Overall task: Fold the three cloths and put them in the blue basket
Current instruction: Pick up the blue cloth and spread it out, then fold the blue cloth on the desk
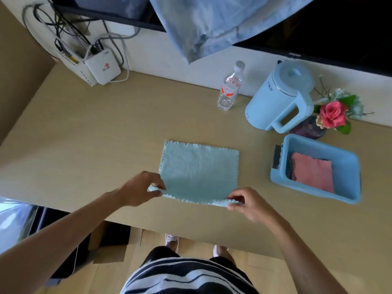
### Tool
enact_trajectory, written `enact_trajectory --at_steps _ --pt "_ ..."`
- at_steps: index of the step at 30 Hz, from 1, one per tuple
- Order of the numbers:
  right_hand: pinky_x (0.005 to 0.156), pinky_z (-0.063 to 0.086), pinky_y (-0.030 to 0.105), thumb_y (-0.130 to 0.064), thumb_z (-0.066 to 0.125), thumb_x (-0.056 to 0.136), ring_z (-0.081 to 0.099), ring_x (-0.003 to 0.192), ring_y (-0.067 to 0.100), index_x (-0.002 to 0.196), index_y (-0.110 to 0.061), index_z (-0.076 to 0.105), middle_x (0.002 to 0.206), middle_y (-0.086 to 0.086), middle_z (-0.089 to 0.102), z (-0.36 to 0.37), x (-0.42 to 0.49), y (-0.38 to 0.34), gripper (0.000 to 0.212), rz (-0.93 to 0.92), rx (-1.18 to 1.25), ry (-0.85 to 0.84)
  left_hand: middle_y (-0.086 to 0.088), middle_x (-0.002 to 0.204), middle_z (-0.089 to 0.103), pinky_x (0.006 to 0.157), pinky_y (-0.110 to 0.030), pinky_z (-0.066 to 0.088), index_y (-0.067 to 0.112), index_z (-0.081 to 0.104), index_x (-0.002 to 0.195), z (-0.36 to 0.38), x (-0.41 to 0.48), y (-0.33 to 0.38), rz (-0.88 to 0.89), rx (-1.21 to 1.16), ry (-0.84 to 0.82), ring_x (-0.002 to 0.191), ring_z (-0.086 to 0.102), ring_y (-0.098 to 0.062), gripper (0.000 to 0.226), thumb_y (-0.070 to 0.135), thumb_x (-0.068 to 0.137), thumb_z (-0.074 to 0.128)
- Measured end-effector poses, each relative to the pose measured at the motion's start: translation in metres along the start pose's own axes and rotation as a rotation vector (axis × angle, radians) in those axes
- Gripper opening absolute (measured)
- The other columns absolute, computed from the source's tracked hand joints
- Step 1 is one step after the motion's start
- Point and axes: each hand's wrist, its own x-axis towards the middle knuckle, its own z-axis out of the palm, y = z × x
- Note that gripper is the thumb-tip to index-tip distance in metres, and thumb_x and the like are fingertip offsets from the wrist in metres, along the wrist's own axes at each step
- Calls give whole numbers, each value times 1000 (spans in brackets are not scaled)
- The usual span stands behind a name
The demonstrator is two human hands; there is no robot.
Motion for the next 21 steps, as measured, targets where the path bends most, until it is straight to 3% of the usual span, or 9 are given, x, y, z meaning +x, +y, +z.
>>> enact_trajectory --at_steps 4,6,8,10,12,14,17,21 --pt "89 53 36 -22 75 87 69 97 18 111 -11 73 104 3 74 18 5 17 27 68 -28 -8 27 89 64 80 -8 43 23 77 98 14 3 -3 -74 -32 5 83 59 17 12 22 86 75" --pt "83 53 35 -22 75 87 69 91 19 104 -12 74 96 4 73 16 13 21 20 89 8 60 24 90 66 81 -14 44 19 77 99 14 12 -4 -101 -53 45 82 60 14 12 21 87 75" --pt "68 46 31 -21 73 87 63 78 18 88 -14 71 83 6 70 10 22 18 7 74 25 125 10 98 73 83 -26 47 18 77 100 12 23 -4 -136 -64 99 91 65 -5 15 24 87 75" --pt "68 41 31 -21 72 88 62 81 20 91 -7 71 89 14 72 4 34 14 15 57 37 185 2 100 74 79 -26 43 15 77 102 10 35 -5 -177 -70 158 90 65 -16 18 25 88 74" --pt "75 47 35 -21 72 89 66 89 27 102 -3 71 100 17 72 -3 45 9 22 56 48 267 -1 92 71 76 -25 39 11 77 104 10 46 -5 -209 -70 216 84 61 -19 20 22 88 74" --pt "72 50 38 -22 71 88 66 81 29 98 -3 71 94 18 72 -8 60 9 22 67 79 320 -6 89 72 75 -26 39 10 76 103 11 59 -7 -236 -75 256 83 62 -23 19 19 87 75" --pt "61 36 26 -23 69 89 54 69 20 91 -3 68 79 9 63 -12 80 10 20 95 95 344 -11 89 74 73 -29 43 12 77 99 14 74 -16 -267 -68 269 84 65 -28 16 20 85 76" --pt "65 38 29 -19 68 90 64 79 33 93 -4 71 91 18 72 -15 97 10 15 100 104 390 -12 87 75 70 -28 43 7 76 95 17 88 -20 -248 -72 307 80 65 -27 13 13 84 75"
